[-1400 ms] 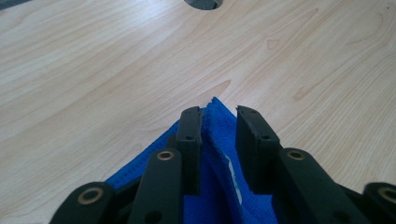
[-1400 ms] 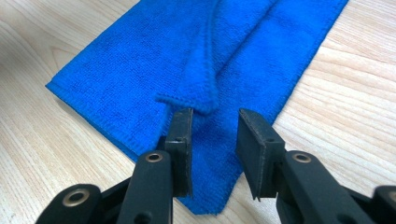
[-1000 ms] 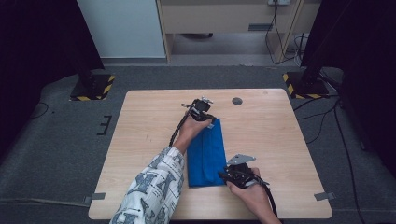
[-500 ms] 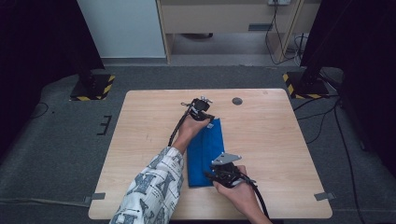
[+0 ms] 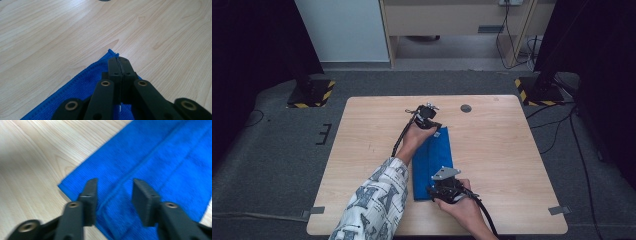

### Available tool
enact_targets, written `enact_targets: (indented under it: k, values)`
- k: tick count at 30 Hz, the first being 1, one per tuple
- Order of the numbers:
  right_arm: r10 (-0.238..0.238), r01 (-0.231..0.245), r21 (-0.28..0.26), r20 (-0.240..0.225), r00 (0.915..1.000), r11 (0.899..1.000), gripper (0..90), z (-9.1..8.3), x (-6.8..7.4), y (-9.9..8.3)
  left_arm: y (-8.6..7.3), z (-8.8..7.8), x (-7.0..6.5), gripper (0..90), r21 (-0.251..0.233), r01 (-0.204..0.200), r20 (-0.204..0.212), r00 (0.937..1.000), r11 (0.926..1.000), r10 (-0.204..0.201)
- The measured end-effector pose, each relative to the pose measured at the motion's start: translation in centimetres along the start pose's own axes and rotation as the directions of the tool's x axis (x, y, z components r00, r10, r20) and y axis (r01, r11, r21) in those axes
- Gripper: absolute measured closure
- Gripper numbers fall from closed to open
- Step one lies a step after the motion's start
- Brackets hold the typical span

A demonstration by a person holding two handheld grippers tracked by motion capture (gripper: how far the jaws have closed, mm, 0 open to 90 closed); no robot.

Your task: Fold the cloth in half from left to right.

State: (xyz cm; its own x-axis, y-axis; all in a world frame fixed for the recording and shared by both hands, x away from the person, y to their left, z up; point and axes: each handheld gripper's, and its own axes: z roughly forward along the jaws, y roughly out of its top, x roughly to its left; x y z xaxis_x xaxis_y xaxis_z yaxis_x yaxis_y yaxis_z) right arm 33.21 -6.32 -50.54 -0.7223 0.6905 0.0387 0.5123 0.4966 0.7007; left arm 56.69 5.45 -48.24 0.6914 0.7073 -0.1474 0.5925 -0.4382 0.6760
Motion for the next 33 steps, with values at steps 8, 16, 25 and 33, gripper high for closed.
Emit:
enact_targets:
  k: [8,16,25,33]
  values:
    - [0.041,-0.040,-0.019,0.052,0.9978,0.999,88.8,-1.3,-1.3,-1.0,0.1,-0.2,0.1,89.8,-0.024,0.018,0.001,0.9998,0.9996,-0.018]
    - [0.118,-0.116,-0.039,0.077,0.9900,0.993,88.7,-3.2,-2.9,-2.8,0.1,0.1,0.3,89.8,-0.035,0.037,-0.001,0.9993,0.9987,-0.037]
    - [0.208,-0.207,-0.025,0.079,0.9749,0.978,88.4,-3.5,-4.6,-4.6,-0.3,1.3,0.1,83.6,-0.039,0.073,0.046,0.9964,0.9965,-0.072]
    - [0.231,-0.230,-0.026,0.065,0.9707,0.973,85.1,-4.1,-4.4,-4.8,-0.1,0.7,0.2,79.4,-0.066,0.079,0.042,0.9962,0.9947,-0.077]
